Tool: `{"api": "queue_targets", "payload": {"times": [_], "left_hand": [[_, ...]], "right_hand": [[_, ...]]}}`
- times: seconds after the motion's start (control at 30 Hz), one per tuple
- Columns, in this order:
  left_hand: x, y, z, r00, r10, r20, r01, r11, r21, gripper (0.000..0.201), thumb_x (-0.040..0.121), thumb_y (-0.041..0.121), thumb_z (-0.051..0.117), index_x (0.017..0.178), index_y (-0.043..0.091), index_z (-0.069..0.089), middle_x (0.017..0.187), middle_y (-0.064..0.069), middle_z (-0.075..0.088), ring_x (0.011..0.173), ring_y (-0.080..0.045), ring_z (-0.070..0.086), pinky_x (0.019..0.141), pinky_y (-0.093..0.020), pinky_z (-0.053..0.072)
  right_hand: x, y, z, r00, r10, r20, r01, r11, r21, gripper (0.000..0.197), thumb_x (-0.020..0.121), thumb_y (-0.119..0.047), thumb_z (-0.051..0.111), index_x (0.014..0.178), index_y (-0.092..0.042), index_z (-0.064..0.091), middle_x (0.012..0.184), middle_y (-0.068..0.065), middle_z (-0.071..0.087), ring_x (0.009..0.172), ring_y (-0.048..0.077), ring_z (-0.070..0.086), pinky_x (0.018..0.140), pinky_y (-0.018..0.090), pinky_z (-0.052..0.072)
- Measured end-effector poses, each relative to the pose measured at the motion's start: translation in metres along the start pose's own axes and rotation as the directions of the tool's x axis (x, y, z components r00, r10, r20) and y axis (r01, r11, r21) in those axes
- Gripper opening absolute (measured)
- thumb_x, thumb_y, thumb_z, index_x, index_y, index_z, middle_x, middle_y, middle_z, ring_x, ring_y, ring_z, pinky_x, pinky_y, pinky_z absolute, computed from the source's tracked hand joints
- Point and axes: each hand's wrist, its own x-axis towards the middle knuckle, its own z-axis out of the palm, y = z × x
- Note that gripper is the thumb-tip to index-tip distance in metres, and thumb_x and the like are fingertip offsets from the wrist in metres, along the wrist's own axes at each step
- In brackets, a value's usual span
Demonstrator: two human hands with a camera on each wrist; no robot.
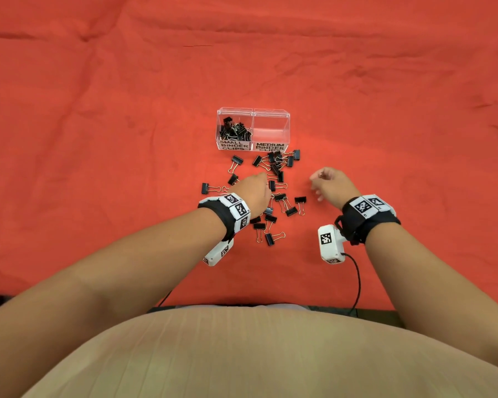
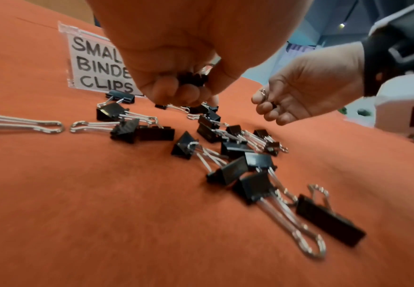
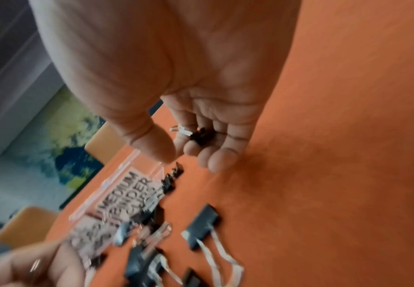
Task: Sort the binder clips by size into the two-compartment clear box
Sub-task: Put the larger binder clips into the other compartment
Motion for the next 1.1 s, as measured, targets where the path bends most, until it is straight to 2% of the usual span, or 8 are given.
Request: {"api": "queue_targets", "payload": {"times": [0.07,0.17,0.33,0.5,0.63,0.77,0.97,1.1], "left_hand": [[-0.002,0.001,0.006,1.000,0.007,-0.002,-0.006,0.996,0.088,0.022,0.094,0.022,0.038,0.103,0.005,0.049,0.103,-0.014,0.061,0.087,-0.033,0.057,0.069,-0.036,0.042],[-0.005,-0.003,0.015,1.000,0.031,-0.005,-0.029,0.984,0.177,0.033,0.091,0.036,0.047,0.108,0.007,0.050,0.110,-0.012,0.060,0.101,-0.032,0.058,0.073,-0.035,0.042],[-0.008,-0.015,0.015,0.998,0.040,0.055,-0.052,0.967,0.251,0.053,0.083,0.055,0.057,0.112,0.012,0.050,0.115,-0.008,0.059,0.107,-0.029,0.058,0.081,-0.038,0.047],[-0.011,-0.022,0.003,0.996,0.045,0.081,-0.064,0.967,0.249,0.055,0.077,0.061,0.060,0.105,0.016,0.051,0.107,-0.003,0.062,0.096,-0.025,0.060,0.077,-0.038,0.052],[-0.001,-0.014,-0.011,1.000,0.013,-0.012,-0.012,0.991,0.137,0.041,0.084,0.049,0.058,0.106,0.016,0.050,0.104,-0.001,0.063,0.095,-0.024,0.061,0.073,-0.034,0.048],[0.014,-0.009,-0.020,0.996,0.017,-0.088,-0.009,0.996,0.091,0.033,0.089,0.035,0.054,0.111,0.012,0.048,0.101,-0.007,0.062,0.090,-0.028,0.061,0.071,-0.036,0.050],[0.032,-0.007,-0.018,0.991,0.066,-0.113,-0.054,0.992,0.110,0.033,0.092,0.024,0.051,0.123,0.015,0.045,0.110,-0.008,0.062,0.099,-0.027,0.060,0.070,-0.034,0.046],[0.038,-0.005,-0.012,0.990,0.112,-0.082,-0.103,0.988,0.111,0.039,0.093,0.019,0.049,0.131,0.025,0.042,0.114,-0.007,0.060,0.105,-0.028,0.058,0.071,-0.034,0.044]], "right_hand": [[-0.005,0.005,0.002,0.999,-0.028,0.037,0.034,0.984,-0.173,0.013,0.082,-0.007,0.059,0.076,-0.019,0.055,0.065,-0.003,0.048,0.058,0.013,0.044,0.055,0.023,0.040],[-0.015,0.011,0.008,0.996,-0.079,0.031,0.085,0.908,-0.410,0.011,0.080,-0.015,0.068,0.084,-0.016,0.058,0.062,-0.009,0.041,0.057,0.009,0.040,0.048,0.013,0.028],[-0.018,0.008,0.023,0.977,-0.173,0.121,0.208,0.888,-0.410,0.016,0.077,-0.020,0.073,0.086,-0.013,0.062,0.060,-0.011,0.041,0.055,0.003,0.037,0.050,0.007,0.034],[-0.004,-0.020,0.024,0.968,-0.248,0.025,0.240,0.899,-0.368,0.015,0.083,-0.020,0.066,0.096,-0.014,0.061,0.063,-0.010,0.044,0.057,0.007,0.041,0.054,0.022,0.032],[0.003,-0.038,0.036,0.965,-0.257,0.048,0.254,0.883,-0.395,0.030,0.085,-0.020,0.063,0.114,-0.021,0.057,0.069,-0.007,0.051,0.061,0.010,0.049,0.064,0.025,0.038],[-0.005,-0.030,0.049,0.967,-0.236,0.096,0.255,0.883,-0.393,0.030,0.085,-0.016,0.062,0.113,-0.023,0.054,0.096,0.007,0.066,0.082,0.024,0.063,0.073,0.031,0.053],[-0.011,-0.021,0.036,0.971,-0.230,0.065,0.237,0.899,-0.368,0.017,0.085,-0.010,0.059,0.101,-0.015,0.061,0.078,-0.005,0.056,0.071,0.012,0.056,0.071,0.025,0.044],[0.003,-0.023,0.025,0.974,-0.224,-0.030,0.201,0.919,-0.339,0.018,0.085,-0.012,0.060,0.103,-0.017,0.062,0.091,-0.001,0.059,0.084,0.013,0.056,0.082,0.027,0.047]]}}
